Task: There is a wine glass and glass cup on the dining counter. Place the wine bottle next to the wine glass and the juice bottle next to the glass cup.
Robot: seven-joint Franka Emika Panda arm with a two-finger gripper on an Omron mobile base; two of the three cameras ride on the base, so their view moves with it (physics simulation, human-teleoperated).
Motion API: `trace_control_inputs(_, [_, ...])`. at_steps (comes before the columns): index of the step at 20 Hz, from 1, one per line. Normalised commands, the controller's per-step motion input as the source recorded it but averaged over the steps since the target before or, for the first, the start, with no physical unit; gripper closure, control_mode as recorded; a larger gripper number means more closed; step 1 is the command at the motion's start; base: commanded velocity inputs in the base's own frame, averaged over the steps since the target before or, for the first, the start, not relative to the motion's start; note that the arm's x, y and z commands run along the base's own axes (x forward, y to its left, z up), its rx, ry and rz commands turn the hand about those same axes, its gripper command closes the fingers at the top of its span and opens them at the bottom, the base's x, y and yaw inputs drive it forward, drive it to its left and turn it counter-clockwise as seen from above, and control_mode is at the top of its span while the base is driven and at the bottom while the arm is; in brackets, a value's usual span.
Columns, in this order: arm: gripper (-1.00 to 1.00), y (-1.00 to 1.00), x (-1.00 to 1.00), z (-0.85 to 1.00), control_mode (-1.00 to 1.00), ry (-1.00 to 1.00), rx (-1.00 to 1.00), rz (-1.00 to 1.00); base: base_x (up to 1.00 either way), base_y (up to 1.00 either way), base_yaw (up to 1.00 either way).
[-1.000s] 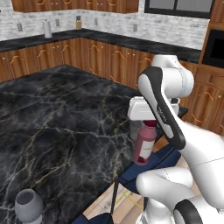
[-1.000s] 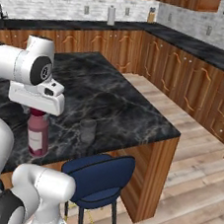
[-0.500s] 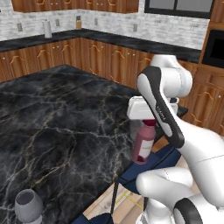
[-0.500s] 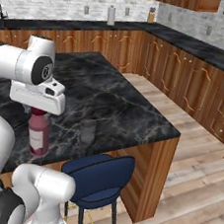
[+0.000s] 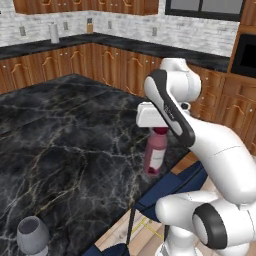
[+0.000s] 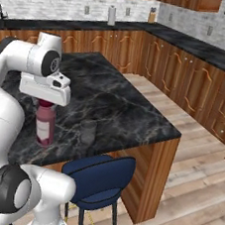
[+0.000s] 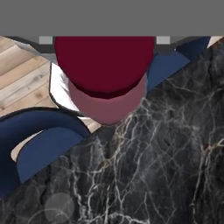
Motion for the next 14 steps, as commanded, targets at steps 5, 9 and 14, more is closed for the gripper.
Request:
trace_control_inputs(5, [1.00,-0.04,0.48,-0.22,-1.00,-0.01,-0.11,0.00,0.00,0.00,0.00])
trace_control_inputs(9, [1.00,-0.03,0.39,-0.30,-1.00,-0.07,-0.12,-0.01,0.00,0.00,0.00])
trace_control_inputs(14, [1.00,-0.02,0.37,-0.31,-1.00,-0.03,0.00,-0.01,0.00,0.00,0.00])
